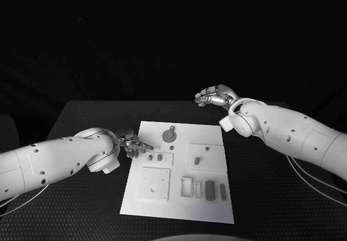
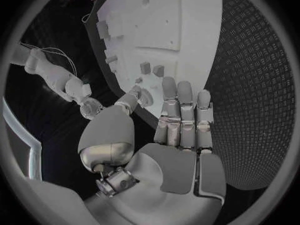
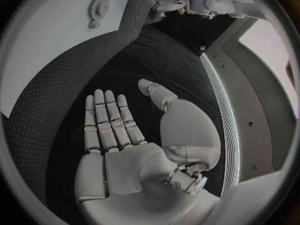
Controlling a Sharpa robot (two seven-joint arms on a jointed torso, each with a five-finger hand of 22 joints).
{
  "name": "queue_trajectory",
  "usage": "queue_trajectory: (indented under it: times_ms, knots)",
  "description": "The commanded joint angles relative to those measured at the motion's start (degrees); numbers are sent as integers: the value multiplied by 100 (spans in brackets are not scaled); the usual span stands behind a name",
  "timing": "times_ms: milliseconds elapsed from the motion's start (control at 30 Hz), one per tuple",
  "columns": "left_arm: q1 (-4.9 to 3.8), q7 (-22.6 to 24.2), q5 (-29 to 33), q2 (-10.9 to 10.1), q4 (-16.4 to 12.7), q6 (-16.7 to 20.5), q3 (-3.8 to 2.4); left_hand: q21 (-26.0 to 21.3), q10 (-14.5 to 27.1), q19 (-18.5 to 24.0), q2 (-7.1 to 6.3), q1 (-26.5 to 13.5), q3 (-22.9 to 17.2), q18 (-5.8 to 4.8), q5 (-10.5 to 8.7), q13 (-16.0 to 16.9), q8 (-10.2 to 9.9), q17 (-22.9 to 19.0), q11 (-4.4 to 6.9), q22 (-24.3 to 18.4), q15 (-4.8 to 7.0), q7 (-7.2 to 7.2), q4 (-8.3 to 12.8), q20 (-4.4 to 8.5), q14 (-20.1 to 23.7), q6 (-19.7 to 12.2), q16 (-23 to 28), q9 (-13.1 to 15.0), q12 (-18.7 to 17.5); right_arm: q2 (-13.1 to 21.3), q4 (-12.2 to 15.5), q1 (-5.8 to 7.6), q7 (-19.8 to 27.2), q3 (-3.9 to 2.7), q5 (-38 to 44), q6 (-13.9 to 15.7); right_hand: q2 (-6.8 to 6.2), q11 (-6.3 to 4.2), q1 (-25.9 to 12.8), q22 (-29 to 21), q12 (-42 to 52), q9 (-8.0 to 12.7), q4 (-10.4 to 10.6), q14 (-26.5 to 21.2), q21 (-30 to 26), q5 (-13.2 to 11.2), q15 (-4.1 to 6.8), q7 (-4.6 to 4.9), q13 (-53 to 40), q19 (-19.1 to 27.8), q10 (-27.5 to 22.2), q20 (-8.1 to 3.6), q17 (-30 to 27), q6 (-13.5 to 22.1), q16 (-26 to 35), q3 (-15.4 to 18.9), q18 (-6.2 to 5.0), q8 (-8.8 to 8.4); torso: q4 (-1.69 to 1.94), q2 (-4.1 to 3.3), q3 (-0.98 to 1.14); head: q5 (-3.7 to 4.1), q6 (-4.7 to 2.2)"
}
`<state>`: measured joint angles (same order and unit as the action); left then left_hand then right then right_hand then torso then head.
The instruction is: Assemble the parts on the task board
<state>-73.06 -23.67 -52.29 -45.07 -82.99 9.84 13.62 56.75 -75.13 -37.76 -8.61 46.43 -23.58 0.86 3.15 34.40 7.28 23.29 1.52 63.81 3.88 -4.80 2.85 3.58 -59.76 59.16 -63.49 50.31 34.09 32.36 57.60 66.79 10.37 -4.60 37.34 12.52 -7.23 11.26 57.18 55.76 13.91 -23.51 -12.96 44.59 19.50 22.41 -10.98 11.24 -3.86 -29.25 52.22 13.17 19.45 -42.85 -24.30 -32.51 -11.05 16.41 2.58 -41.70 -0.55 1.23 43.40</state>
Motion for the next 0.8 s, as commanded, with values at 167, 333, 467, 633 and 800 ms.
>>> queue_trajectory:
  times_ms: [167, 333, 467, 633, 800]
  knots:
    - [25, 10, -250, 64, -59, -401, 2, -28, -6, 31, 39, -22, 84, 27, -35, -6, 8, -1, 29, -20, -5, 26, -4, 582, 19, 63, 13, -24, -23, -12, 4, -15, 41, -2, -12, -66, 26, 1, -41, 8, -32, 10, 1, -49, -23, 39, -7, 110, -4, 7, 47, -26, -10, 11, -7, 45, 81, 19, -11, -2, 4, -22, 8]
    - [36, -57, -351, 107, -53, -486, 2, -26, -16, 28, 74, -22, 112, 32, -34, -7, 16, 0, 35, -27, -3, 33, -10, 581, 13, 85, 9, -36, -26, -21, -4, -16, 38, -2, -12, -67, 26, 1, -41, 10, -34, 11, 1, -49, -25, 39, -7, 110, -4, 6, 48, -26, -10, 11, -8, 45, 81, 19, -16, -4, 6, -27, 11]
    - [41, -113, -394, 124, -41, -606, 2, -22, -27, 25, 142, 3, 133, 38, -30, -7, 35, 1, 45, -35, 1, 45, -9, 582, 6, 123, 4, -48, -28, -35, -11, -16, 36, -2, -12, -72, 27, 1, -41, 11, -35, 12, 1, -50, -26, 39, -7, 111, -4, 6, 48, -26, -11, 12, -8, 45, 82, 19, -15, -3, 10, -25, 20]
    - [63, -157, -441, 169, 10, -738, 3, -14, -33, 26, 249, 60, 167, 41, -27, -10, 42, -1, 49, -43, 3, 49, 16, 582, 6, 140, 5, -74, -35, -36, -10, -16, 37, -2, -12, -67, 27, 1, -42, 12, -36, 13, 1, -50, -27, 39, -7, 111, -4, 5, 49, -26, -11, 12, -8, 45, 82, 20, -13, -2, 10, -26, 29]
    - [85, -168, -466, 178, -11, -832, 3, -7, -29, 36, 362, 122, 212, 37, -23, -14, 47, -5, 47, -52, -1, 48, 57, 578, 13, 149, 11, -104, -47, -36, -12, -16, 38, -2, -12, -66, 28, 1, -42, 13, -37, 13, 2, -50, -29, 39, -7, 111, -5, 4, 50, -26, -12, 12, -9, 46, 82, 20, -16, -4, 7, -15, 29]
